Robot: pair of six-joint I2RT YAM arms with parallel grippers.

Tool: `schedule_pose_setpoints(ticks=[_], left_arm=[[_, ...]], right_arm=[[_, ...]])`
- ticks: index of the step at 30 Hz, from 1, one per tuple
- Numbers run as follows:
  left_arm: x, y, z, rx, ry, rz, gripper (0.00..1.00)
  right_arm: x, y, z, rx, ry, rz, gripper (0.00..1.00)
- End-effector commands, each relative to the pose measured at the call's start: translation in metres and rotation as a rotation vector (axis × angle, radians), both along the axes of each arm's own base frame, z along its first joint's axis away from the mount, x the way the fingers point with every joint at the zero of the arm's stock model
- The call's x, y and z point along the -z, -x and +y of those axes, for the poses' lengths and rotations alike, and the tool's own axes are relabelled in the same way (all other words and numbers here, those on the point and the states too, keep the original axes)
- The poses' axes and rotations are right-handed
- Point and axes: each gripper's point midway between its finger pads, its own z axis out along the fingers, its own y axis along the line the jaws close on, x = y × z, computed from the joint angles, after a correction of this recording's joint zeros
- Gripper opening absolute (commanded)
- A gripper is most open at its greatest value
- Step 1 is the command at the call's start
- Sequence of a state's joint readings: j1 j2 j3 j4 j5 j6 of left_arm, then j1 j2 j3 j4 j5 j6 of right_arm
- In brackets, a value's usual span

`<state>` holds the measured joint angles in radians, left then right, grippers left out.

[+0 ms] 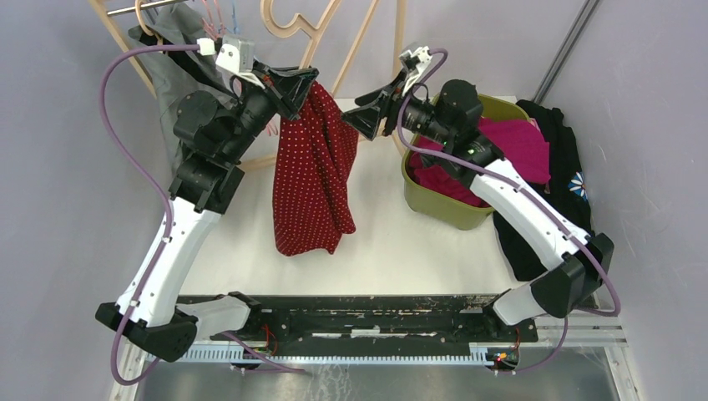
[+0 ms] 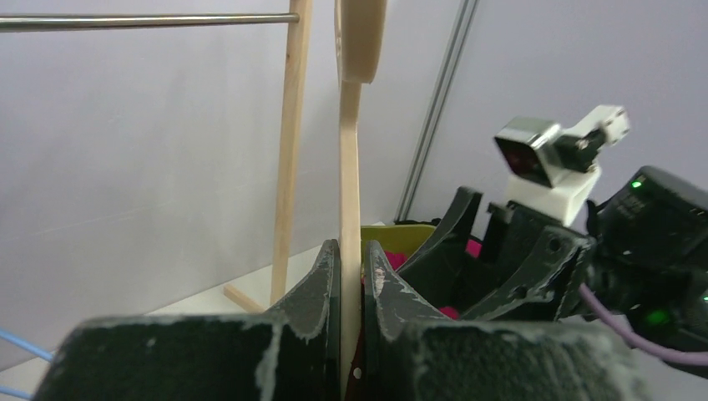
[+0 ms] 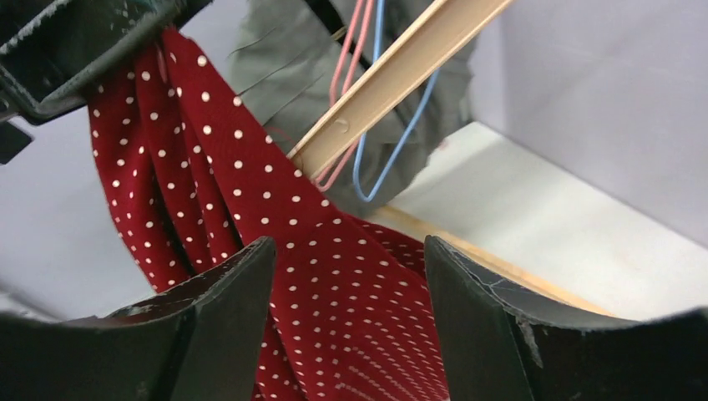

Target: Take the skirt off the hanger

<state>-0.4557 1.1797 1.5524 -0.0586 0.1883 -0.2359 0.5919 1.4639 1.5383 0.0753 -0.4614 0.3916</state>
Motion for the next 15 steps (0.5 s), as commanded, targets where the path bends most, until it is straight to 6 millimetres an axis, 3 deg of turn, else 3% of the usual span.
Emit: schedule_pose_setpoints(ticks=[1, 11, 15], left_arm=[[-0.048, 0.026, -0.001, 0.090, 0.137, -0.104, 0.03], [-0.032, 0.023, -0.010, 0.140, 0.171, -0.047, 0.03], [-0.034, 0.022, -0.011, 0.142, 0.173, -0.051, 0.03]], right_arm=[[-0.051, 0.036, 0.010, -0.192, -0.186, -0.128, 0.72], [-0.075, 0.045, 0.020, -0.308, -0.261, -0.202, 0.71], [-0.073, 0.044, 0.024, -0.340, -0.297, -0.177, 0.70]])
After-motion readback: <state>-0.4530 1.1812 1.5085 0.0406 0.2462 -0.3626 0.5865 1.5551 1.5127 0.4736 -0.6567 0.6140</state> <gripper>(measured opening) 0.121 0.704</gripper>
